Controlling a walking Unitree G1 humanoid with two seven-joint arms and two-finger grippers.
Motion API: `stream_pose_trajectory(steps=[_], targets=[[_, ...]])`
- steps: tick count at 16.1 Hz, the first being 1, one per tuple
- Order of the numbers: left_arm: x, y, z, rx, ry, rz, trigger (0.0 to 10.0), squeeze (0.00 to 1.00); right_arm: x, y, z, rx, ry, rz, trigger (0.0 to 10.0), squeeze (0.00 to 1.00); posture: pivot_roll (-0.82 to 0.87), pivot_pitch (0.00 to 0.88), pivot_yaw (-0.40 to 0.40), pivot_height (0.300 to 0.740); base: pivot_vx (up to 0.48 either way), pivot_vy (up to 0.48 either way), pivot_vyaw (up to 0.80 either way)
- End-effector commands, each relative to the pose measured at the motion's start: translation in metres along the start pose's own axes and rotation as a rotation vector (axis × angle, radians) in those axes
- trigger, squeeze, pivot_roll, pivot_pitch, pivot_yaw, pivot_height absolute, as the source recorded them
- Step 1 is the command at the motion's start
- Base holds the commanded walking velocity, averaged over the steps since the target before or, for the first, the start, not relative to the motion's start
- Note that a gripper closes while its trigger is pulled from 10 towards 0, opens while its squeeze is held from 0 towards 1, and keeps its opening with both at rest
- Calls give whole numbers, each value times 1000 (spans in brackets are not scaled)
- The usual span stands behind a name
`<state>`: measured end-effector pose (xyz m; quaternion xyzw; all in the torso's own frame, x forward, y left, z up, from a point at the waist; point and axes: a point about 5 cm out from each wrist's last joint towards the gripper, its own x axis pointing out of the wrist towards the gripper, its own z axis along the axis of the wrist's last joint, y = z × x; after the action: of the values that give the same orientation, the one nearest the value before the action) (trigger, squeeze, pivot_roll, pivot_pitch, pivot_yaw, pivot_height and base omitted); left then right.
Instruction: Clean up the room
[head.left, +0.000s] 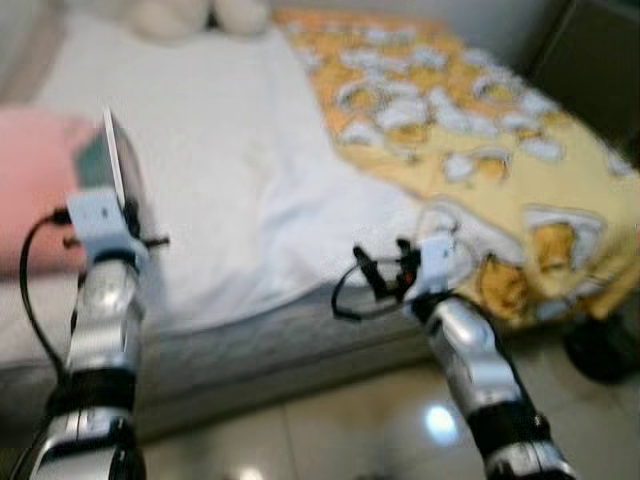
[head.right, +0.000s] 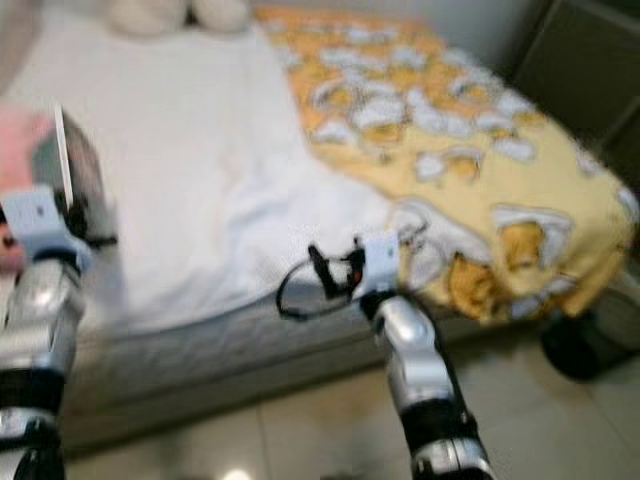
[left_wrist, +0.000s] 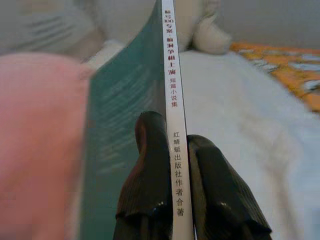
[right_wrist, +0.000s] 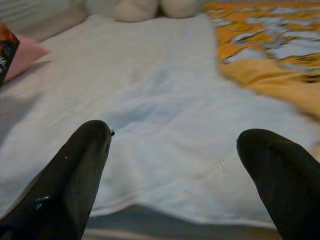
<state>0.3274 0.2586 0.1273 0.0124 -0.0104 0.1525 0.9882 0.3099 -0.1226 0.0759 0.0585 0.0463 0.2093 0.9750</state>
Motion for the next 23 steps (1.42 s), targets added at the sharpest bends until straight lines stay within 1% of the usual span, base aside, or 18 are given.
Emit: stream_pose_trajectory(steps=[1,3,4,7,9,10,12,13,14,15,16,17,18,19,20,21,23], targets=[[2,-22,10,-5,-37,-64,0,0,-5,-10,1,-19,-3,-28,10000,78,30,28,-55,740,480,0,656],[2,-24,8,-7,-28,-62,0,0,-4,-9,1,-20,-3,-31,10000,86,29,28,-57,740,480,0,594],[2,-23,7,-12,-22,-55,0,0,-5,-9,-1,-17,2,-29,10000,67,28,28,-58,740,480,0,563],[2,-22,7,-25,-17,-43,0,0,-6,-10,-3,-23,14,-31,10000,35,30,22,-63,740,480,0,0],[2,-24,7,-27,-17,-44,0,0,-5,-11,-1,-18,8,-27,10000,43,34,15,-67,740,480,0,0],[2,-23,7,-32,-15,-40,0,0,-4,-10,-1,-38,14,-11,10000,78,34,13,-69,740,480,0,669],[1,-21,6,-46,-8,-25,0,0,-5,-6,-3,-37,21,21,10000,71,34,18,-73,740,480,0,641],[1,-21,6,-48,-4,-27,0,0,-6,-2,-4,-68,31,49,10000,106,32,23,-73,740,480,0,581],[0,-22,5,-47,-3,-29,0,0,-7,0,-5,-84,35,61,10000,267,33,28,-75,740,480,0,525],[-1,-24,6,-54,-3,-41,0,0,-8,0,-5,-75,36,59,10000,271,32,38,-78,740,480,0,525],[-2,-28,6,-56,1,-66,1608,0,-8,0,-6,-75,42,58,10000,278,32,46,-80,740,480,0,525],[-2,-32,3,-26,30,-77,10000,0,-8,0,-7,-71,42,51,10000,247,32,51,-81,740,0,0,531],[-3,-34,3,-24,31,-87,10000,0,-8,-1,-7,-62,50,43,10000,39,31,56,-81,740,0,0,400],[-5,-37,4,-19,27,-106,10000,0,-8,-2,-7,-63,53,36,10000,0,30,62,-79,740,0,0,0],[-6,-38,4,-24,27,-111,10000,0,-8,-3,-7,-64,51,19,10000,0,28,67,-78,740,0,0,0],[-6,-38,3,-11,29,-121,10000,0,-8,-4,-6,-53,43,5,10000,0,29,71,-76,740,0,0,0],[-6,-39,6,-22,29,-136,10000,0,-10,-5,-7,-18,28,-36,10000,0,29,78,-67,740,0,0,0]])
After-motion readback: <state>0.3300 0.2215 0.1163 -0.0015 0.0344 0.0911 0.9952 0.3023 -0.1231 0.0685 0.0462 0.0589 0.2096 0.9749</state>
